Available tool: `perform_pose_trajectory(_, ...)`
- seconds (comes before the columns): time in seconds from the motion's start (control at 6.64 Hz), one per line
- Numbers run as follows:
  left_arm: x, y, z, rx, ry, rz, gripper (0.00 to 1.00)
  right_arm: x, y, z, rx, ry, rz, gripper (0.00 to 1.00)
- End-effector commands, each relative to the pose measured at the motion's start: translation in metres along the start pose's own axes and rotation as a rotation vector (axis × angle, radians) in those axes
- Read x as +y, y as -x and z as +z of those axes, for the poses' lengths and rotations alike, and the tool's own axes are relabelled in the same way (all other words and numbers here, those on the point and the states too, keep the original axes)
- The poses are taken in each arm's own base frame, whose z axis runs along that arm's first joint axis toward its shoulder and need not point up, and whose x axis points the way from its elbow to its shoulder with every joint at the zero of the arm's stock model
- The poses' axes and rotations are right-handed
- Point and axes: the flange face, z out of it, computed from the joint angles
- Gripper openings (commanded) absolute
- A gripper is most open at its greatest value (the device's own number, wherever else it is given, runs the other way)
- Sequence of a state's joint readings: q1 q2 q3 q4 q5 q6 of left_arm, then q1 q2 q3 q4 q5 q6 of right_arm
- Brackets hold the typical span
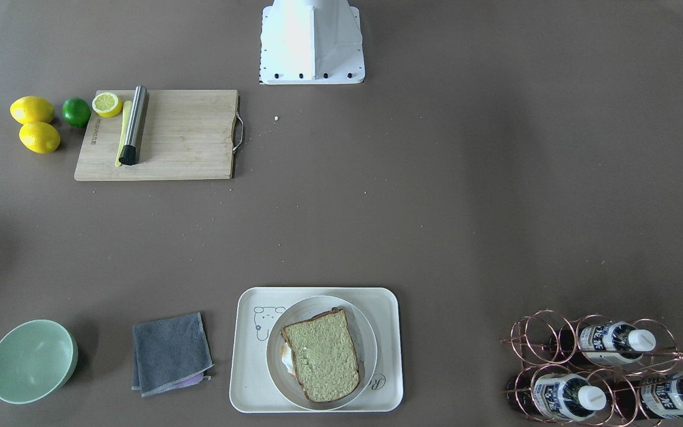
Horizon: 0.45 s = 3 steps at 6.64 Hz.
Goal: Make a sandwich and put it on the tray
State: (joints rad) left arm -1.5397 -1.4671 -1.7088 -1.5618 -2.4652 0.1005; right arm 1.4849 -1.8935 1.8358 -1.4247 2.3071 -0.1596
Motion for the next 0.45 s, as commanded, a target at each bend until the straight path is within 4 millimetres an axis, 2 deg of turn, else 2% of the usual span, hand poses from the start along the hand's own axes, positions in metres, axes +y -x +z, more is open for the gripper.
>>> perform_pose_trajectory(0.0,0.034,0.0026,0.005,0.006,0.012,-0.012,0.98,-0.0026,-0.0014,-0.0031,0.002,-0.009,0.005,1.0)
perform_pose_trajectory(0.3,0.0292,0.0031,0.0044,0.009,0.01,-0.012,0.98,-0.006,-0.0017,-0.0032,0.001,-0.011,0.013,1.0)
